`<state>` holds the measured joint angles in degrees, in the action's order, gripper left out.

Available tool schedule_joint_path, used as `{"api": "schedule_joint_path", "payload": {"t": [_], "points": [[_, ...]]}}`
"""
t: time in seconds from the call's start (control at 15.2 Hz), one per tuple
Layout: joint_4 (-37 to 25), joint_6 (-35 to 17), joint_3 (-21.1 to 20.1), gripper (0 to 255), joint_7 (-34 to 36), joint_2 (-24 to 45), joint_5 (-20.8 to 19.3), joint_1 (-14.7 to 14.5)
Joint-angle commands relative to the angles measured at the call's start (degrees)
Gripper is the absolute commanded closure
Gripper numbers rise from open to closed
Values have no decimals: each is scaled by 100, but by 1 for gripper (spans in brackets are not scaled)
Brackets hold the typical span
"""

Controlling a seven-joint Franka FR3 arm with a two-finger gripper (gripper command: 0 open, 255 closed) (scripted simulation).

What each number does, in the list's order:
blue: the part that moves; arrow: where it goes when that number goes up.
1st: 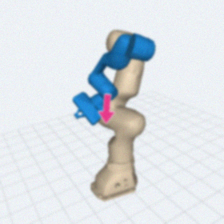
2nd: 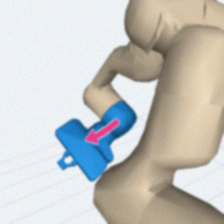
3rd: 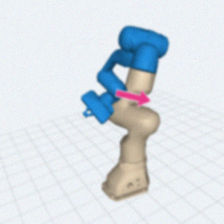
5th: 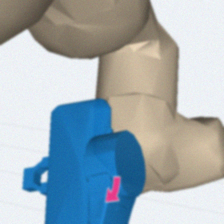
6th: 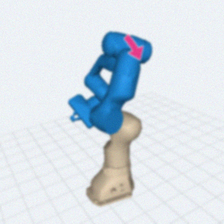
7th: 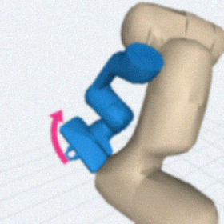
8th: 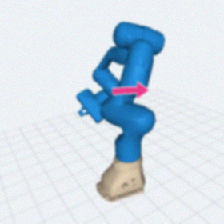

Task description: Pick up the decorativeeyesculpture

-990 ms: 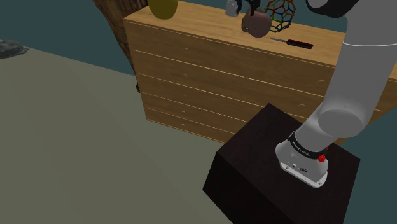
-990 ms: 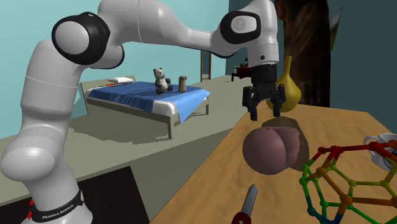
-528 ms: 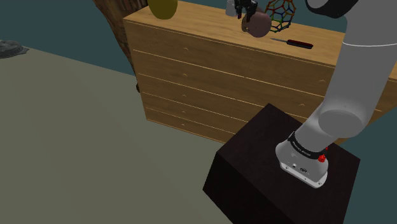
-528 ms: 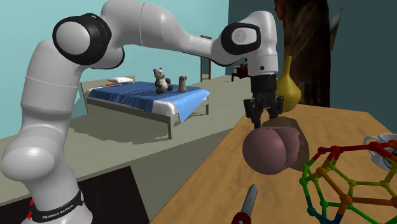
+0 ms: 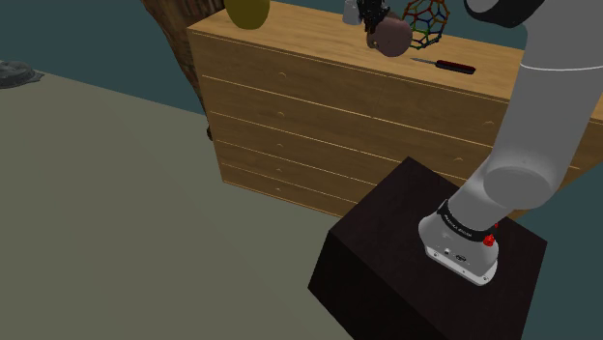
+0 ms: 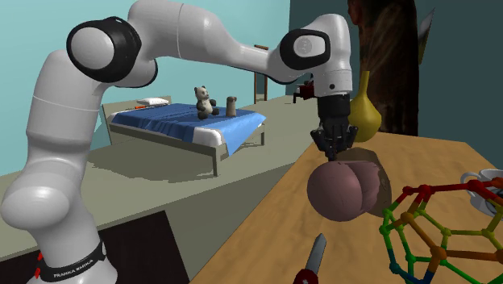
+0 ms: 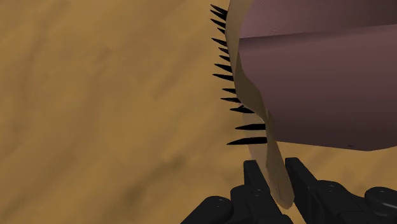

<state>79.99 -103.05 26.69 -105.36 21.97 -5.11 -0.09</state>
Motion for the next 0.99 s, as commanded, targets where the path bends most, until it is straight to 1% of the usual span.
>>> {"api": "schedule_joint_path", "payload": {"t": [0.0, 0.53, 0.92], "points": [[-2, 7, 0, 255, 2, -1, -2, -2], [-749, 651, 12, 255, -133, 89, 55, 76], [-1460, 1189, 18, 255, -254, 253, 134, 181]]}}
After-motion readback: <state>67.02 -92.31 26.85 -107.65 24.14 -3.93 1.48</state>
